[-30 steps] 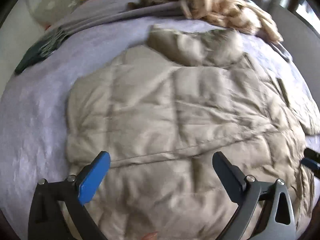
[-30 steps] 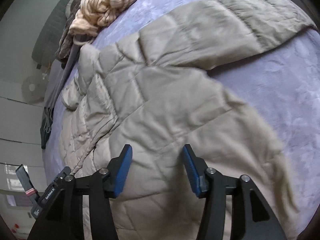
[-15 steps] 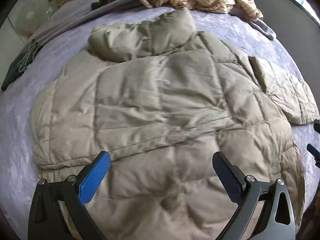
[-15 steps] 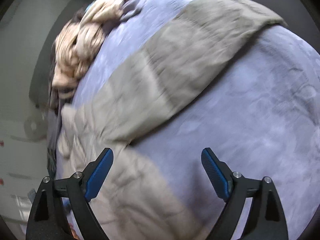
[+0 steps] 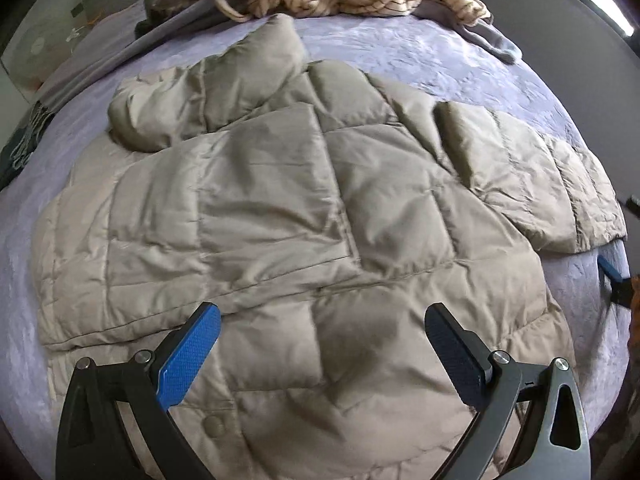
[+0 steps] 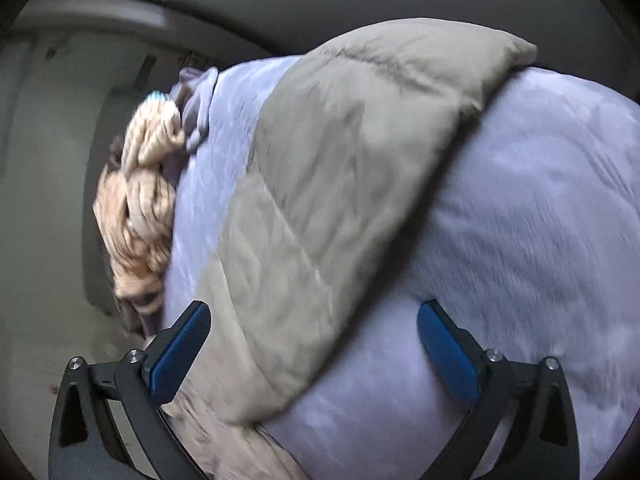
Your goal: Fold large clothes
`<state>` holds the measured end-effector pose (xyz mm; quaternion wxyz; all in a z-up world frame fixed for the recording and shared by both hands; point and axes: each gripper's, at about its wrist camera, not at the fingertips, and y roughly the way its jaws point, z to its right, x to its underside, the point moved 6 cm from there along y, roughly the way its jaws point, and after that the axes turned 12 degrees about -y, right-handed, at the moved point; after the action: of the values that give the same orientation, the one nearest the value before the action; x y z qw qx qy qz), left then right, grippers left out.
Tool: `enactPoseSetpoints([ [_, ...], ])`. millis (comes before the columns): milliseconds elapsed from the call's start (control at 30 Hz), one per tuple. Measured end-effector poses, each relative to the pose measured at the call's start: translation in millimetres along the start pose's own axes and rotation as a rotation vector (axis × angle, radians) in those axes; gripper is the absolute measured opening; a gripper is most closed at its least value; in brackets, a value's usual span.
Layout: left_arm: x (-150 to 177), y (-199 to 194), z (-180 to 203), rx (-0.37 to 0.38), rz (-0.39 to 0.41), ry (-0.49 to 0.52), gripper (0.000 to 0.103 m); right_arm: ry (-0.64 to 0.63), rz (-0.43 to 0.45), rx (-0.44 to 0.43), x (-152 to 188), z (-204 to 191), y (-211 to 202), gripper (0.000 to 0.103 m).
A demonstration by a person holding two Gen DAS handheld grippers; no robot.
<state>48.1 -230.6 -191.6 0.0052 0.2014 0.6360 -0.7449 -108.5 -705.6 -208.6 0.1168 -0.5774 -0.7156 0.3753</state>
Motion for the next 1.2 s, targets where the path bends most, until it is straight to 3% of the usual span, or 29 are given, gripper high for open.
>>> enactPoseSetpoints([
  [267,-6.1,2.5,9.8,-0.005,0.016,0.001,0.102,0.156,0.032,-0.143,-42.3,2.2,20.3,0.103],
  [467,-18.3,1.0,-6.0,-0.008,0.022,-0.023,0.102,0.266,0.047,-0.254,-58.7,-4.7,28.9,0.099],
  [500,-20.1,0.3,-10.8,-0.01,0.024,-0.031,0.102,0.277,0.035,-0.263,-59.5,-8.9,32.5,0.082],
  [533,-21.4,-0.4,-15.5,-0.013,0.026,-0.035,0.102,0.282,0.019,-0.263,-58.6,-10.2,33.4,0.048],
  [600,-23.7,-2.2,-23.4,-0.017,0.032,-0.044,0.102,0.277,-0.016,-0.258,-56.2,-18.6,38.8,0.012],
  [633,-25.1,-3.5,-28.1,-0.015,0.037,-0.048,0.102,0.259,-0.014,-0.267,-55.8,-26.4,38.3,0.01],
  [767,-30.3,-7.7,-48.8,-0.021,0.059,-0.052,0.102,0.114,-0.006,-0.279,-51.6,-72.6,29.8,0.01],
  [933,-33.9,-7.6,-85.8,-0.004,0.048,-0.105,0.102,-0.224,-0.049,-0.25,-13.9,-178.0,36.7,0.01],
  [1067,-34.2,-12.7,-121.2,0.001,0.06,-0.156,0.102,-0.54,-0.084,-0.206,44.1,-266.7,55.7,0.01],
  [1200,-34.4,-21.7,-156.2,-0.012,0.092,-0.17,0.102,-0.822,-0.164,-0.181,134.2,-338.8,91.5,0.01],
])
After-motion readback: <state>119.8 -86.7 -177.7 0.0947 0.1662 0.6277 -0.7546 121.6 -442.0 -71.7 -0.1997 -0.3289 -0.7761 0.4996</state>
